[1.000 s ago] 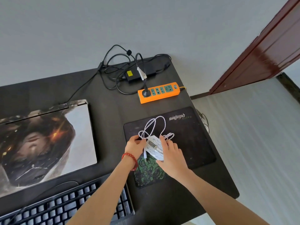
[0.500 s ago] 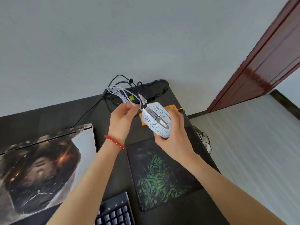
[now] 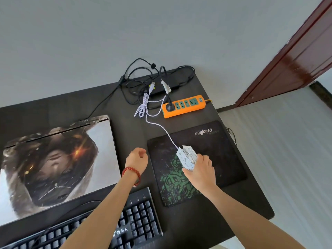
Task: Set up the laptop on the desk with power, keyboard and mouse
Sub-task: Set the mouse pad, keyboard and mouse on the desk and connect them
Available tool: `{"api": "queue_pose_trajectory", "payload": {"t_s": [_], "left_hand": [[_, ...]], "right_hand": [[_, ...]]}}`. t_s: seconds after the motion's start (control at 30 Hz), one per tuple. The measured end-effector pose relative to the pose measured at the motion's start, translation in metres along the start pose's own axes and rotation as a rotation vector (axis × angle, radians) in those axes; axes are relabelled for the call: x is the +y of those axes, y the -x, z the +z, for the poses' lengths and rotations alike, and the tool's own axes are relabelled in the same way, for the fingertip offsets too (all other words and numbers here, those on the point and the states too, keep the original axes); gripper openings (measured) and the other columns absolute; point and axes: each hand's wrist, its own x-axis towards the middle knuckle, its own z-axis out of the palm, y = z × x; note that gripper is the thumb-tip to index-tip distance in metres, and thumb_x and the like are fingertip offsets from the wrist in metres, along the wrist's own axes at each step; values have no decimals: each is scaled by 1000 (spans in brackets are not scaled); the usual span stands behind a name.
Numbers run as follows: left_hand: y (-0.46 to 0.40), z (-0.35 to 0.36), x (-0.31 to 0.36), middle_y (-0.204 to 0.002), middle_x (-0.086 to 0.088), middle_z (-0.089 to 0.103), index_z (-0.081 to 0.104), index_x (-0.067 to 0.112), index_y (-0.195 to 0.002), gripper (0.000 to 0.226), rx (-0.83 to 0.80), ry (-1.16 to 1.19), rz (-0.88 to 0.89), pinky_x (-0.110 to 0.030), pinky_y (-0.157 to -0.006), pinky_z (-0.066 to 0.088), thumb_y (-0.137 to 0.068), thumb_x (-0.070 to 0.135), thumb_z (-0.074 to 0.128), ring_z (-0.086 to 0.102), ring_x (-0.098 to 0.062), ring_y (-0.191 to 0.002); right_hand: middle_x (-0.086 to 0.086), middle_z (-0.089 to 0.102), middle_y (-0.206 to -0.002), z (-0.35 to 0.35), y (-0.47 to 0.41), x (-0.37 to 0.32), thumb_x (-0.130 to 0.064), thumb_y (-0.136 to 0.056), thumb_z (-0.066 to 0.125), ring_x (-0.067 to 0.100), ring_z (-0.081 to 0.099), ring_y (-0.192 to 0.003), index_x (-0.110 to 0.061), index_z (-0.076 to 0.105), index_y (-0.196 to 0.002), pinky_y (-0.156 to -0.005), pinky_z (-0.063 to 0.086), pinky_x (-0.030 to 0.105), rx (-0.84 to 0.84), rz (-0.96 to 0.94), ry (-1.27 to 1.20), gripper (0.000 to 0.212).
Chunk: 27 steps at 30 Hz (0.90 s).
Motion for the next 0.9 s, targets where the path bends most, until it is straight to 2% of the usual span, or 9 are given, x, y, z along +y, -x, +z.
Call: {"api": "queue_pose_trajectory", "payload": {"t_s": [0.13, 0.2, 0.3, 0.37, 0.43, 0.5, 0.7, 0.8, 0.9], "left_hand": [[-3, 6, -2, -119, -11, 59, 57, 12, -114, 27, -33, -53, 54, -24, -81, 41, -90, 14, 47, 56, -24, -98], [-6, 11, -7, -130, -12, 49, 51, 13, -124, 34, -73, -199, 174, -31, -93, 41, -90, 18, 48, 50, -27, -111], [-9, 21, -13, -154, -2, 15, 23, 26, -142, 60, -173, -552, 358, -45, -106, 30, -89, 35, 49, 18, -30, -137], [-13, 28, -17, -156, 2, -8, 3, 33, -145, 78, -228, -780, 420, -51, -109, 22, -85, 50, 50, -3, -30, -142], [-16, 32, -21, -155, 0, -16, -3, 35, -144, 89, -257, -880, 424, -53, -110, 17, -79, 59, 52, -11, -30, -142], [-19, 34, -26, -155, -2, -15, 3, 36, -144, 89, -250, -865, 424, -53, -110, 17, -76, 62, 54, -9, -29, -142], [-44, 27, -12, -156, -3, 4, 40, 30, -122, 52, -198, -694, 442, -48, -109, 18, -77, 49, 60, 0, -23, -143], [-48, 26, -7, -154, -2, 13, 36, 24, -130, 61, -205, -704, 482, -46, -109, 20, -78, 46, 60, 6, -21, -142], [-43, 21, -14, -155, 0, 12, 23, 25, -141, 67, -181, -704, 490, -44, -112, 15, -84, 42, 53, 6, -17, -143]], "right_hand": [[10, 49, -109, 0, 2, -4, -49, -72, 68, 24, 49, -100, -5, 41, -115, -77, 47, 33, 50, 101, -90, 68], [10, 49, -109, -1, 1, -4, -51, -72, 69, 23, 49, -99, -4, 41, -117, -77, 48, 33, 55, 106, -73, 70], [10, 48, -113, -1, 0, -1, -54, -73, 66, 23, 49, -102, -5, 38, -123, -81, 48, 33, 25, 90, -26, 76], [10, 47, -116, -1, -2, 1, -54, -74, 65, 22, 48, -104, -5, 35, -127, -83, 47, 32, 10, 87, -20, 78], [11, 46, -118, -2, -3, 3, -52, -75, 65, 22, 46, -105, -5, 33, -129, -84, 47, 31, 5, 77, -16, 78], [11, 45, -119, -2, -5, 5, -49, -75, 66, 23, 46, -107, -5, 32, -130, -85, 47, 32, -2, 75, -15, 77], [10, 42, -129, -3, -6, 2, -57, -71, 65, 26, 42, -116, -12, 27, -134, -91, 43, 43, -70, 177, -12, 86], [9, 37, -138, -12, -10, -8, -65, -70, 59, 28, 37, -128, -15, 21, -141, -99, 36, 49, -6, 152, 50, 94], [10, 48, -132, -25, -30, -36, -40, -81, 62, 27, 46, -124, -13, 37, -136, -101, 37, 47, 214, -131, -60, 67]]}}
